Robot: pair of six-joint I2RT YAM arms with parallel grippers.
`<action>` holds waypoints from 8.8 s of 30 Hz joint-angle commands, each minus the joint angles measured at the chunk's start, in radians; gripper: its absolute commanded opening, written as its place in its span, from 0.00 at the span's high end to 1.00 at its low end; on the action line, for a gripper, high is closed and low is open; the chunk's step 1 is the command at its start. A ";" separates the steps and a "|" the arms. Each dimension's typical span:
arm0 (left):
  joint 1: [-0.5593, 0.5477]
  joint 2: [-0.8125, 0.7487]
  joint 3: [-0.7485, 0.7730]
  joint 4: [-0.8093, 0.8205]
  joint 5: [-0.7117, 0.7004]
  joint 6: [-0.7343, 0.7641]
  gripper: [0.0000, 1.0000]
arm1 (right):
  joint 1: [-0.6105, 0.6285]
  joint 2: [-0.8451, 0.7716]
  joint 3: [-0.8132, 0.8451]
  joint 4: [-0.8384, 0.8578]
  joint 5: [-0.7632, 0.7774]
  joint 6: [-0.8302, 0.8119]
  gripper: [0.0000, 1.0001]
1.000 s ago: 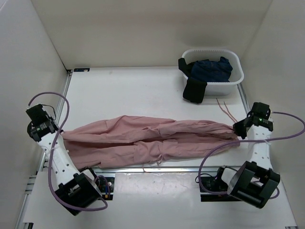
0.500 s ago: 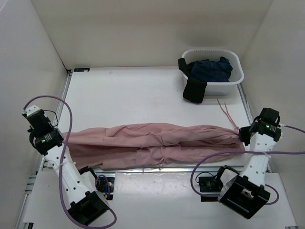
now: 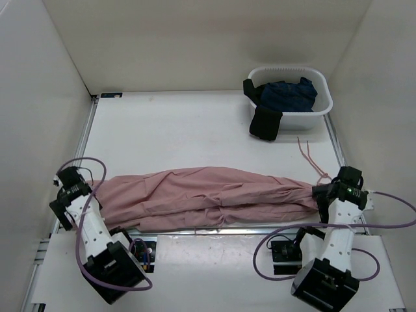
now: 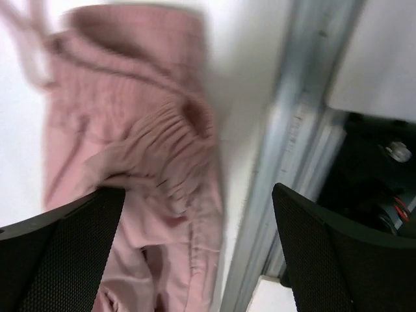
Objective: Fold and stack the trousers
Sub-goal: Fold the trousers
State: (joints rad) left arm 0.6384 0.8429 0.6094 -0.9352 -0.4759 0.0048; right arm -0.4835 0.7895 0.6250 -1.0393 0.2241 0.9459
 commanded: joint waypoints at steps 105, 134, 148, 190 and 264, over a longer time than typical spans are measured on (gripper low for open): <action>-0.217 1.237 1.124 0.222 0.266 -0.005 0.25 | 0.582 0.628 0.243 0.288 0.119 -0.222 0.51; -0.301 0.943 0.491 0.343 0.134 -0.005 0.08 | 0.419 0.884 0.308 0.550 0.143 0.079 0.01; -0.310 1.029 0.481 0.394 0.074 -0.005 0.10 | 0.307 0.936 0.255 0.596 0.095 0.199 1.00; -0.329 1.018 0.452 0.394 0.092 -0.005 0.10 | 0.214 0.473 0.163 0.464 0.060 0.367 0.30; -0.329 1.027 0.434 0.375 0.083 -0.005 0.10 | 0.122 0.871 0.227 0.972 -0.256 -0.105 0.16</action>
State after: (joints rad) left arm 0.3035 1.7901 1.0916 -0.5266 -0.4030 0.0105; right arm -0.3588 1.5482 0.7525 -0.0765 0.0448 0.8581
